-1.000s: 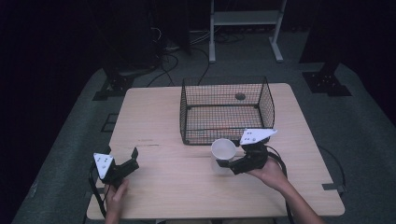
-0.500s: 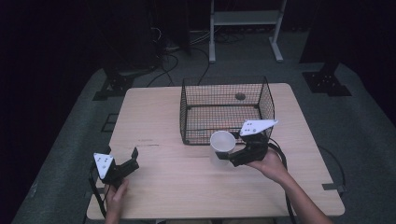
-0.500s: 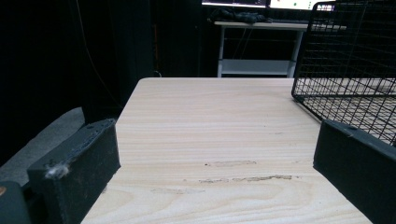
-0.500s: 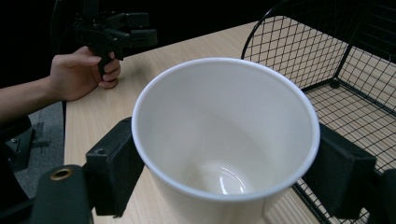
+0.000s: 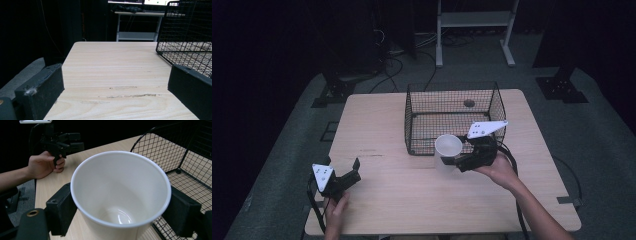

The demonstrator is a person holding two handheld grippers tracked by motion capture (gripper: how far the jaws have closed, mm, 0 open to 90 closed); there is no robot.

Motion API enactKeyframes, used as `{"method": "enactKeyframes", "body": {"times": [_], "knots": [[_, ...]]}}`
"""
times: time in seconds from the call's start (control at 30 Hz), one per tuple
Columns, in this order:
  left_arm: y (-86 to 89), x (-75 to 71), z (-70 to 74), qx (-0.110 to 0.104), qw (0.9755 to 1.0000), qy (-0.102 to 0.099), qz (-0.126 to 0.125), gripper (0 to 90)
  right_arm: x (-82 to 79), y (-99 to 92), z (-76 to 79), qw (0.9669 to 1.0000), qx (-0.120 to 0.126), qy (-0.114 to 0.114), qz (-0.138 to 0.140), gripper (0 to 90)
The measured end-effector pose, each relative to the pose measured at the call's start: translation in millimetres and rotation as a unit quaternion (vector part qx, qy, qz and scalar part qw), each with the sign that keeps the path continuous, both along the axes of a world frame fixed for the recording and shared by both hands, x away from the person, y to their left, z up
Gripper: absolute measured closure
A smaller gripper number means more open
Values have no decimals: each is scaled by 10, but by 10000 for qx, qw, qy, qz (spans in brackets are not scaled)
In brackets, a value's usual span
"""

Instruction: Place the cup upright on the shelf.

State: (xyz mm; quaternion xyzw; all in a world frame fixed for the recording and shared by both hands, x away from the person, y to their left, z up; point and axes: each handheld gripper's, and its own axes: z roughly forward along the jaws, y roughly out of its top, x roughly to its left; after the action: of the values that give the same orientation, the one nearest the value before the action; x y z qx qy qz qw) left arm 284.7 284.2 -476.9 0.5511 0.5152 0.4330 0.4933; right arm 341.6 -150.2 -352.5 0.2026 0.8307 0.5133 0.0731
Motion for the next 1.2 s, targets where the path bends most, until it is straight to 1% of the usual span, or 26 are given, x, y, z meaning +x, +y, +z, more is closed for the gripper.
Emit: {"method": "enactKeyframes", "body": {"times": [0.33, 0.83, 1.0, 1.17, 1.2], "knots": [[1, 1, -1, -10, 10000, -8, -1, 0, 103, 37, 145, 10000, -32, -67, -5, 196], [5, -1, -1, -7, 10000, -8, -8, 0, 276, 100, 283, 9998, -96, -145, -29, 196], [4, -2, 0, -7, 10000, -10, -9, 0, 305, 110, 313, 9997, -114, -192, -16, 196], [2, -1, 0, 5, 10000, -6, -10, 0, 338, 106, 329, 9998, -116, -189, -16, 196], [2, -2, -1, 6, 10000, -9, -14, 0, 367, 96, 330, 9998, -118, -169, -34, 196]]}}
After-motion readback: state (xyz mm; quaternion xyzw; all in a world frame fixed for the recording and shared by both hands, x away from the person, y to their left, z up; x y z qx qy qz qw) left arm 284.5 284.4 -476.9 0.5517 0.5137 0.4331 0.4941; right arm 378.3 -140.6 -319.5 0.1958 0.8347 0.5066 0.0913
